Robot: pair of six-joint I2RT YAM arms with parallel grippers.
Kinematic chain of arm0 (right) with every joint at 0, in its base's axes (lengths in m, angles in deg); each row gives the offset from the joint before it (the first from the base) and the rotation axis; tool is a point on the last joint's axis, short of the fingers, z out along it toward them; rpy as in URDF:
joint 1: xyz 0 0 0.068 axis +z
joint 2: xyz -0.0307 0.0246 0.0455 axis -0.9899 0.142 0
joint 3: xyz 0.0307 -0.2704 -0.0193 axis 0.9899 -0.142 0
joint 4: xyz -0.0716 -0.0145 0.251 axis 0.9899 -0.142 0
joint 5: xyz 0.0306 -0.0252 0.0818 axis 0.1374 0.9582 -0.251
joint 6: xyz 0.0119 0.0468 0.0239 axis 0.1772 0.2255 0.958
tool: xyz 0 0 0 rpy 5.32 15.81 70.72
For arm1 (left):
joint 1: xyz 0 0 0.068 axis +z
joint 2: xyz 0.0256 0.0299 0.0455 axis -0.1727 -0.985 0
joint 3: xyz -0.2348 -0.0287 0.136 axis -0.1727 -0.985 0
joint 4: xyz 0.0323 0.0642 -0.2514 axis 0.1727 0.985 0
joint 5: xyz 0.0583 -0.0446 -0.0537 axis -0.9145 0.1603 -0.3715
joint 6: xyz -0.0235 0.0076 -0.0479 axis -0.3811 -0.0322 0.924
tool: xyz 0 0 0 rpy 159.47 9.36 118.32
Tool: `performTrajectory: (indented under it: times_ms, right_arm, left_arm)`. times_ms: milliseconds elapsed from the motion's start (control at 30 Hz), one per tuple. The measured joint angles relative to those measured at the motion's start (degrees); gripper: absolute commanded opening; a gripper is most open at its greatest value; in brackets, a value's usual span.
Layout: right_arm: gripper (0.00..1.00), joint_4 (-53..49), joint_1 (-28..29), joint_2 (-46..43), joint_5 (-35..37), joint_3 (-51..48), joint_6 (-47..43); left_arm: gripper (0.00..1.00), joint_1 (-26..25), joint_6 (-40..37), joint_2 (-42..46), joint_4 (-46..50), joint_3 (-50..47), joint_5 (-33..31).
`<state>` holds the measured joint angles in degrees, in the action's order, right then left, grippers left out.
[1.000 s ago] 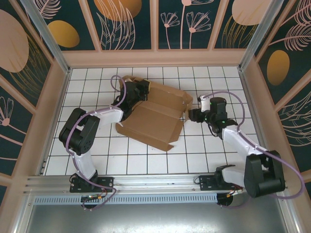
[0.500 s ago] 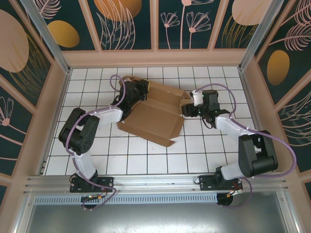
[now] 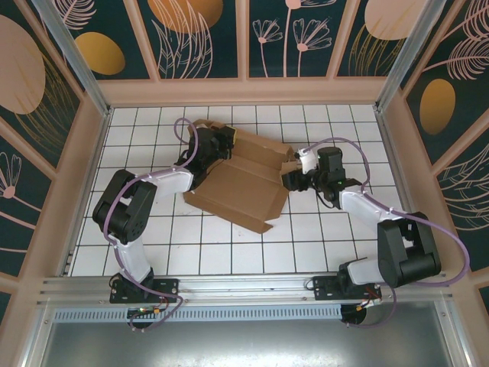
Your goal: Fold the paper box
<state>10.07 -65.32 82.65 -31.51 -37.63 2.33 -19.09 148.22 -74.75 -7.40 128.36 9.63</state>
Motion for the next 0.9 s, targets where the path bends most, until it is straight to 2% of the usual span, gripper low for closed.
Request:
performTrajectory:
  times_ms: [167,267,333,467,667,900]
  right_arm:
    - [0.52,0.9,0.1,0.0,-0.9,0.0,-0.2]
    - [0.44,1.6,0.3,0.2,-0.5,0.0,0.7]
    - [0.39,2.4,1.0,0.5,1.0,0.0,1.7]
    - [0.39,3.6,3.4,1.4,6.4,0.2,3.1]
    - [0.44,3.9,6.5,2.2,15.1,0.2,5.3]
    - [0.57,5.1,8.5,2.2,22.6,0.2,6.9]
  left_arm:
    - [0.0,0.0,0.0,0.0,0.2,0.1,0.0]
    - [0.0,0.0,0.0,0.0,0.2,0.1,0.1]
    - [0.0,0.0,0.0,0.0,0.4,0.1,0.2]
    - [0.0,0.0,-0.1,0.0,0.3,-0.2,0.2]
    - [0.0,0.0,-0.2,1.0,-0.7,-2.7,-0.1]
    - [0.0,0.0,-0.5,3.8,-1.3,-6.0,-2.3]
